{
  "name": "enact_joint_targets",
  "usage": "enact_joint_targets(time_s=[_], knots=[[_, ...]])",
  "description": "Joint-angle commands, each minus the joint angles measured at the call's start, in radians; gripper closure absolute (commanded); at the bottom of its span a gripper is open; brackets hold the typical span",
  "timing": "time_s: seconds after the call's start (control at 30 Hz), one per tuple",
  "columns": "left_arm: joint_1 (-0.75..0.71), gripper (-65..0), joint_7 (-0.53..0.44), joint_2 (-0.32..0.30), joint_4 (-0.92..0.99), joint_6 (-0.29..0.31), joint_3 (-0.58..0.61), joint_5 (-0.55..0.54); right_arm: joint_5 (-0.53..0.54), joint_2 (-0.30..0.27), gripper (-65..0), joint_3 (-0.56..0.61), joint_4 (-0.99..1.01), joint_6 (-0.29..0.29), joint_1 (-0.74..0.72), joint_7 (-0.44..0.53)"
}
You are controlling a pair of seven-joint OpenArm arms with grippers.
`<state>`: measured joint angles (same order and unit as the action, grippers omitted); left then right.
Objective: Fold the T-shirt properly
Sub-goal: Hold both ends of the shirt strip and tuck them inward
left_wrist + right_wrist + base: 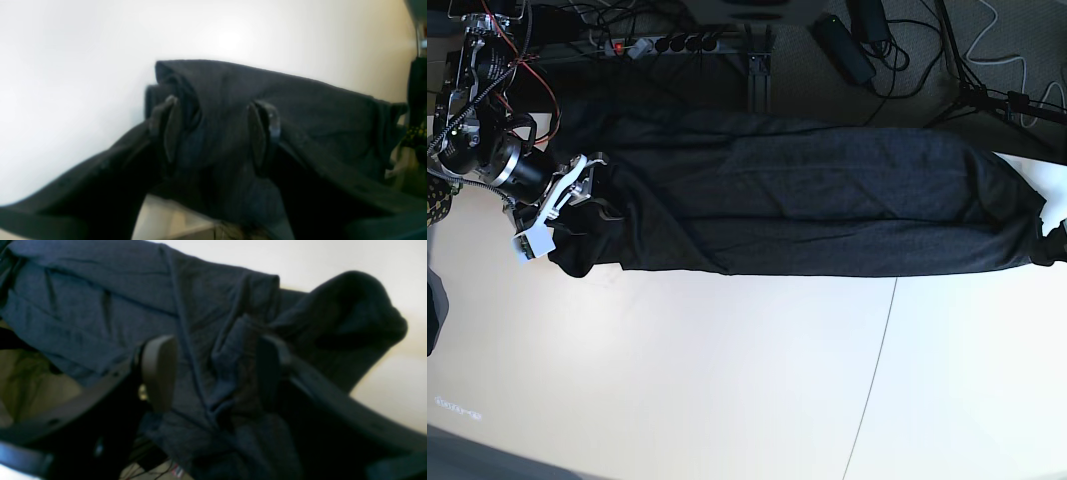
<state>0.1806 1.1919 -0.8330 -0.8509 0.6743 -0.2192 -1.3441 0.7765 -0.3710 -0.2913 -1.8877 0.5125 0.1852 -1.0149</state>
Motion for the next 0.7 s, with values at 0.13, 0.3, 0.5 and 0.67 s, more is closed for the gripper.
enact_joint_targets(time_s=[0.13,0.3,0.5,0.67], knots=[[0.016,-35.3,-0.017,-0.032,-0.013,0.024,-0.101,0.000,0.016,-0.013,-37.0,-0.027,-0.098,0.075,-0.013,0.065],[0.012,-35.3,-0.043,-0.031,-0.012,0.024,-0.108,0.017,-0.031,-0.004,0.0,-0.027,-0.109,0.075,-0.013,0.135],[-0.023,-35.5,-0.206,-0.017,-0.012,0.024,-0.108,0.143,-0.165,0.011,0.0,-0.019,-0.031,0.075,-0.013,0.224],[-0.043,-36.2,-0.217,0.030,-0.012,0.024,-0.106,0.198,-0.204,0.011,0.0,-0.015,0.085,0.075,-0.013,0.241]])
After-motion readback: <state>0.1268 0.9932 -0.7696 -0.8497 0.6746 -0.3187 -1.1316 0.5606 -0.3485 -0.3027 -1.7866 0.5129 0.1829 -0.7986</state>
